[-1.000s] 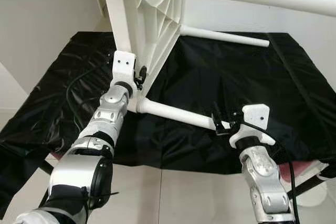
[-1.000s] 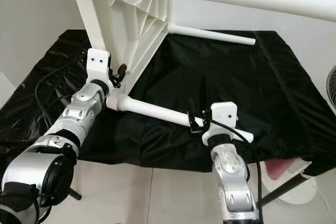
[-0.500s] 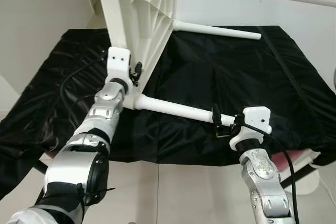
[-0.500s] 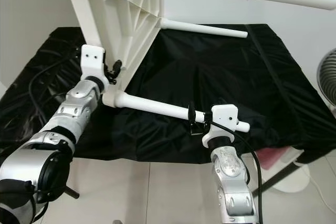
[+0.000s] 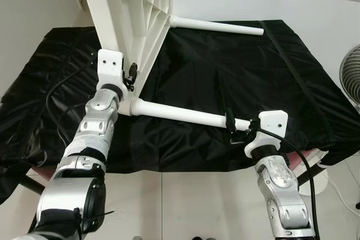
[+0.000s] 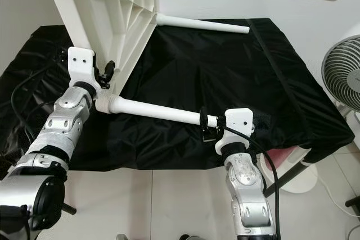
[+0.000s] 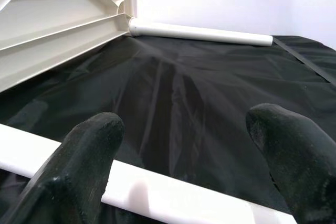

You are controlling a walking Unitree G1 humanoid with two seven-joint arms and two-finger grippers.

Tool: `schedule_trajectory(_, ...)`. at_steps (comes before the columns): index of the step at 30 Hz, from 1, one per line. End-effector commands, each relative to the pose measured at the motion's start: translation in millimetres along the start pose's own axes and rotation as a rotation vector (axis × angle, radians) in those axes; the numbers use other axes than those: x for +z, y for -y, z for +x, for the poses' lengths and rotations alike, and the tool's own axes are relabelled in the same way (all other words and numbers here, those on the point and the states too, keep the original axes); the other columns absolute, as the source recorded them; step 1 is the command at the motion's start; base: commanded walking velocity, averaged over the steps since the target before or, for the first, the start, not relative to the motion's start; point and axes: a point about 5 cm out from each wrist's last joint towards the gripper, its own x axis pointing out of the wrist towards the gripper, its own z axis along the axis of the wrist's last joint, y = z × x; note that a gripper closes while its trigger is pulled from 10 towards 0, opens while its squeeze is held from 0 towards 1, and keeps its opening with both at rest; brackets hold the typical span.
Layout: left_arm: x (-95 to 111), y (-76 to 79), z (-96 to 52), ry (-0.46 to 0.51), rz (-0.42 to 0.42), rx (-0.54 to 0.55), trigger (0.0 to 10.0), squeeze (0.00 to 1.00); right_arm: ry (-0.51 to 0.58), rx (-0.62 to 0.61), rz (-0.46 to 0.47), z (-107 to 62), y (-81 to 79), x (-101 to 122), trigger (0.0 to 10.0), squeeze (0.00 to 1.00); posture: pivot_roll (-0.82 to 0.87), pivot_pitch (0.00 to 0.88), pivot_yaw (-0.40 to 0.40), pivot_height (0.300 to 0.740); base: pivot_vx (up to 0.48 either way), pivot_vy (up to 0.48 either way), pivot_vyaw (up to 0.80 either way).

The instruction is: Building children table

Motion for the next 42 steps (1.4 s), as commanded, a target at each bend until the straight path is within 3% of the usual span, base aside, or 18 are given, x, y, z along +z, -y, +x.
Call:
schedule_trajectory(1,-5,-27.5,-8.4,-0.025,-0.011,0.195,0.0,0.00,-0.022,0.013,0.002,0.1,-1.4,-4,10.0,0.00,-0.09,0.198,0.045,0.740,0.000,0.000,0.00)
schedule_trajectory(13,-1,-24.7,-27.8,-0.028,-0.020,0.190,0.0,0.00,-0.022,0.022,0.000,1.2,-2.1,-4,10.0,0.00,-0.09,0.200,0.042,0.740,0.000,0.000,0.00)
schedule_trajectory(21,5,-17.6,-50.8,-0.039,-0.030,0.177,0.0,0.00,-0.020,0.028,-0.001,4.2,-2.0,-5,10.0,0.00,-0.07,0.194,0.037,0.740,0.000,0.000,0.00)
schedule_trajectory(29,7,-17.0,-56.5,-0.041,-0.035,0.175,0.0,0.00,-0.019,0.037,-0.002,5.5,-2.6,-6,10.0,0.00,-0.07,0.189,0.036,0.740,0.000,0.000,0.00)
schedule_trajectory(33,7,-16.4,-68.9,-0.069,-0.029,0.164,0.0,0.00,-0.019,0.039,-0.005,5.3,-2.1,-6,10.0,0.00,-0.07,0.185,0.034,0.740,0.000,0.000,0.00)
schedule_trajectory(42,3,-27.4,-82.4,-0.108,0.002,0.208,0.0,0.00,-0.016,0.045,-0.005,9.2,-1.9,-6,10.0,0.00,-0.05,0.176,0.026,0.740,0.000,0.000,0.00)
